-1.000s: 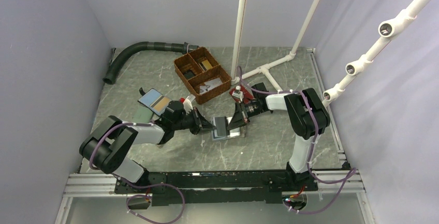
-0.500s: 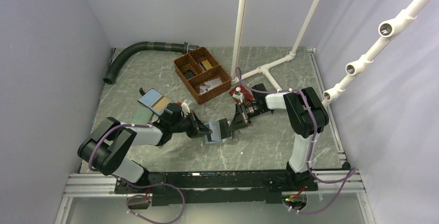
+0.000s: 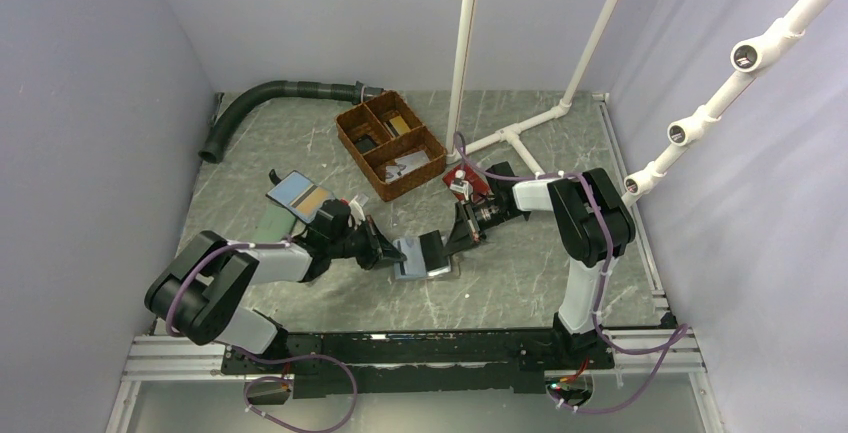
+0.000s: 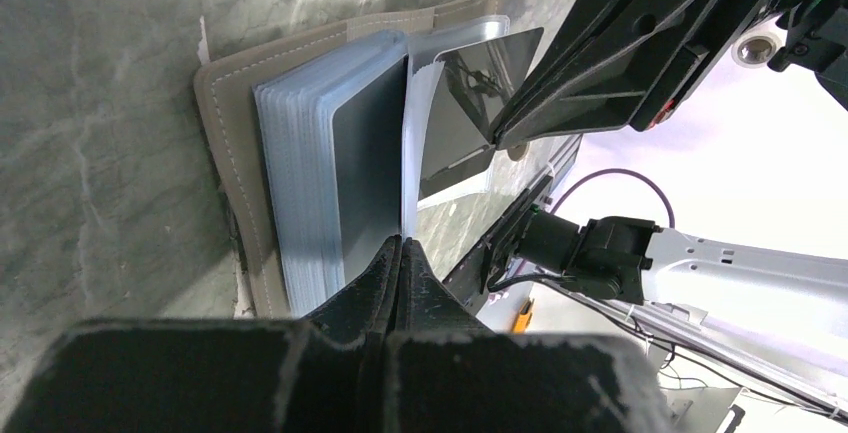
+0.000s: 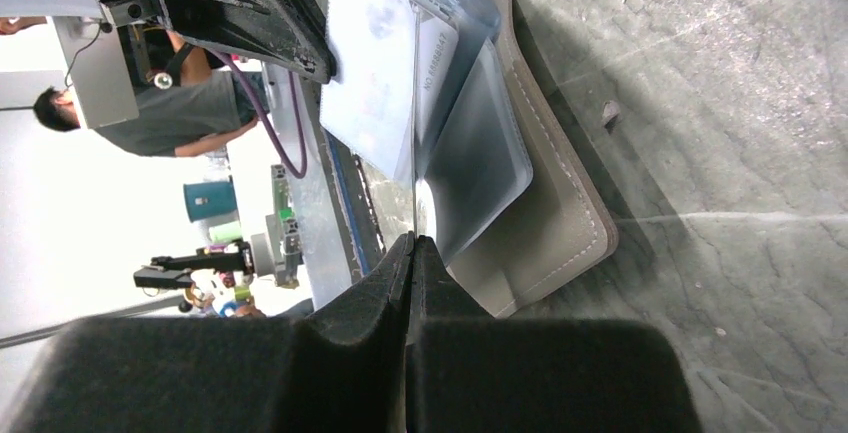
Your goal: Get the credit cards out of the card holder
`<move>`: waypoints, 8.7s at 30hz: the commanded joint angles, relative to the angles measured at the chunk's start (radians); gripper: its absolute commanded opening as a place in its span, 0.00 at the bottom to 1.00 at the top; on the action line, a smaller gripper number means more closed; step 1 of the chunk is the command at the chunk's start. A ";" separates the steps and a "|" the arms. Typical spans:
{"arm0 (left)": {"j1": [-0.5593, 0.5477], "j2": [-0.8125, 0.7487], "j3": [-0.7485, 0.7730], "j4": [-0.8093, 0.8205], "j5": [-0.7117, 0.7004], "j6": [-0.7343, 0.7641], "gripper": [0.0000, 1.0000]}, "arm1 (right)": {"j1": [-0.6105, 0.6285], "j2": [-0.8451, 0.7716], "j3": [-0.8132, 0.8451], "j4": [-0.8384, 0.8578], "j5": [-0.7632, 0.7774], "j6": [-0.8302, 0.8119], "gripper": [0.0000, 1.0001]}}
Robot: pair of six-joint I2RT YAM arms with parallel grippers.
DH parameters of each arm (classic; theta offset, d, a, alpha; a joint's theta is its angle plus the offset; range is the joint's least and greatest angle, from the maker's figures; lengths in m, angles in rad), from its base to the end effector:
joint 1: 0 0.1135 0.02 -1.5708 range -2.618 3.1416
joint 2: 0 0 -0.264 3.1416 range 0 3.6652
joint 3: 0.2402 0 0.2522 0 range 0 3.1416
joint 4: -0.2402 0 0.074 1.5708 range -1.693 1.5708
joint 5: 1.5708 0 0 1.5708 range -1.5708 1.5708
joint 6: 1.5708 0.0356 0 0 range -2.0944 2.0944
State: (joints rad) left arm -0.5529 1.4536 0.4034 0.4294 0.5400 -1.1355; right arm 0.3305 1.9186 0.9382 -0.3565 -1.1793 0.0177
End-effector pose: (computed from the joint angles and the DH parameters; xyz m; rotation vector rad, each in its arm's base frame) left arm 0.2015 -0.1458 0.1322 -0.3788 2.5078 -1.4268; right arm 0.2887 0.1338 0.1064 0.6052 -2.5296 -1.7614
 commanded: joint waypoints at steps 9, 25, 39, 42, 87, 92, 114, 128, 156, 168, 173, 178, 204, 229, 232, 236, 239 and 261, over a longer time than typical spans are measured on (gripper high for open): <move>0.002 -0.026 0.042 -0.047 -0.007 0.040 0.00 | -0.016 -0.066 0.014 -0.013 0.021 -0.050 0.00; 0.003 -0.059 0.098 -0.170 -0.037 0.088 0.18 | -0.024 -0.101 -0.007 0.018 -0.025 -0.035 0.00; 0.002 -0.272 0.178 -0.428 -0.200 0.177 0.46 | -0.022 -0.100 -0.009 0.048 -0.076 -0.019 0.00; 0.002 -0.295 0.177 -0.413 -0.205 0.168 0.49 | -0.022 -0.095 -0.007 0.048 -0.077 -0.019 0.00; -0.065 0.140 0.192 0.178 0.031 0.016 0.50 | -0.004 -0.049 -0.001 0.147 -0.168 0.117 0.00; -0.066 0.137 0.188 0.194 0.044 0.008 0.37 | -0.004 -0.046 0.000 0.144 -0.165 0.116 0.00; -0.059 0.107 0.211 0.081 0.076 0.078 0.00 | 0.004 -0.052 0.022 0.080 -0.145 0.044 0.01; -0.034 0.054 0.193 0.047 0.077 0.100 0.00 | 0.004 -0.057 0.033 0.045 -0.171 -0.003 0.16; 0.005 -0.064 0.246 -0.200 0.043 0.220 0.00 | 0.004 -0.079 0.051 -0.028 -0.148 -0.095 0.20; 0.012 -0.092 0.311 -0.351 0.022 0.298 0.00 | 0.004 -0.090 0.060 -0.059 -0.146 -0.130 0.22; 0.013 -0.097 0.325 -0.385 0.016 0.316 0.00 | 0.004 -0.093 0.060 -0.062 -0.145 -0.134 0.22; 0.013 -0.101 0.343 -0.423 0.010 0.334 0.00 | 0.004 -0.097 0.067 -0.079 -0.142 -0.151 0.23; 0.170 -0.153 0.651 -0.829 -0.098 0.491 0.00 | 0.003 -0.164 0.070 -0.151 -0.105 -0.253 0.25; 0.423 0.065 0.851 -0.702 -0.021 0.401 0.00 | 0.003 -0.168 0.132 -0.346 -0.016 -0.463 0.27; 0.435 0.108 0.882 -0.689 -0.013 0.394 0.00 | 0.002 -0.171 0.143 -0.372 0.000 -0.486 0.27; 0.449 0.166 0.905 -0.656 -0.018 0.373 0.00 | 0.002 -0.171 0.151 -0.392 0.016 -0.508 0.27; 0.457 0.205 0.923 -0.632 -0.024 0.359 0.00 | 0.001 -0.167 0.163 -0.406 0.023 -0.518 0.28; 0.462 0.385 1.011 -0.476 -0.127 0.331 0.00 | -0.015 -0.126 0.251 -0.525 0.045 -0.622 0.28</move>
State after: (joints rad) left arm -0.0929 1.8214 1.3659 -0.1123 0.4435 -0.8085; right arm 0.3214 1.7824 1.1454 -0.8402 -1.1320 -0.5411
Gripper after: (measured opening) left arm 0.010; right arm 0.280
